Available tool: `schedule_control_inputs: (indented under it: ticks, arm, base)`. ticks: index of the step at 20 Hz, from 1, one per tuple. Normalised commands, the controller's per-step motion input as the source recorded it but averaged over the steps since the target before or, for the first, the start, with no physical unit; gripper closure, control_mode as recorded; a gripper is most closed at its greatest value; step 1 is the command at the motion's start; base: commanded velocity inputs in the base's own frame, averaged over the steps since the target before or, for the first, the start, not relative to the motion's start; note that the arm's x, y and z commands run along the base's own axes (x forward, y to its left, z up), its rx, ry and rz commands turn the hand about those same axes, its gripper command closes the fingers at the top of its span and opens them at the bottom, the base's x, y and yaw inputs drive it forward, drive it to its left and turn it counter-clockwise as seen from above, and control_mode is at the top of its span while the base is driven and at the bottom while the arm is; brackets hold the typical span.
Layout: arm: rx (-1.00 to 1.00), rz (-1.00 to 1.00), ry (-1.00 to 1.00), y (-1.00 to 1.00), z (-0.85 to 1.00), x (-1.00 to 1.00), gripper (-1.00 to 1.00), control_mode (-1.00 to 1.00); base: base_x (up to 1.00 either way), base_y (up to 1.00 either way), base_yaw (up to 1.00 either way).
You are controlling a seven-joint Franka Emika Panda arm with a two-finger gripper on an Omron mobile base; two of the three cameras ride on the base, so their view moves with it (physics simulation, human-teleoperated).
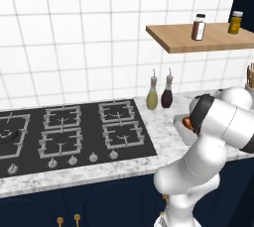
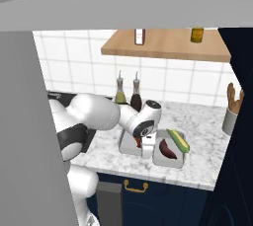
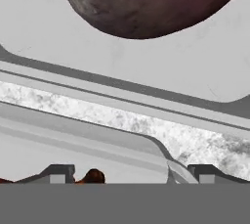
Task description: Take the meat container that has the chicken drumstick and place it on the second highest rack of the freezer. Then take the vegetable container that has the potato and corn and place it on the highest rack of the freezer.
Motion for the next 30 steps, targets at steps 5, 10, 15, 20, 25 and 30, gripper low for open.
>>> schedule_control_inputs:
  ticks: [5,10,15,20,25,30]
  arm:
    - [0.00,-0.24,-0.01,0.26,-0.60,-0.25,1.00,-1.00]
    - [0.00,-0.24,0.00,0.00,-0.51,-0.13,1.00,-1.00]
    - [-0.02,-0.08,-0.07,0.15,-0.02,-0.58,1.00,-1.00]
    - [-0.15,0.00,-0.25,0.63,0.04,-0.52,1.00,-1.00]
    - [-0.16,0.02,-0.15,0.74,0.56,0.00,1.00,-1.00]
    - [-0.04,0.07,0.13,0.28,1.00,-0.44,1.00,-1.00]
  base:
    - [0.00,0.00,0.00]
    - [0.00,0.00,0.00]
    - [0.00,0.00,0.00]
    - [0.00,0.00,0.00]
    - [0.00,0.00,0.00]
    - [0.00,0.00,0.00]
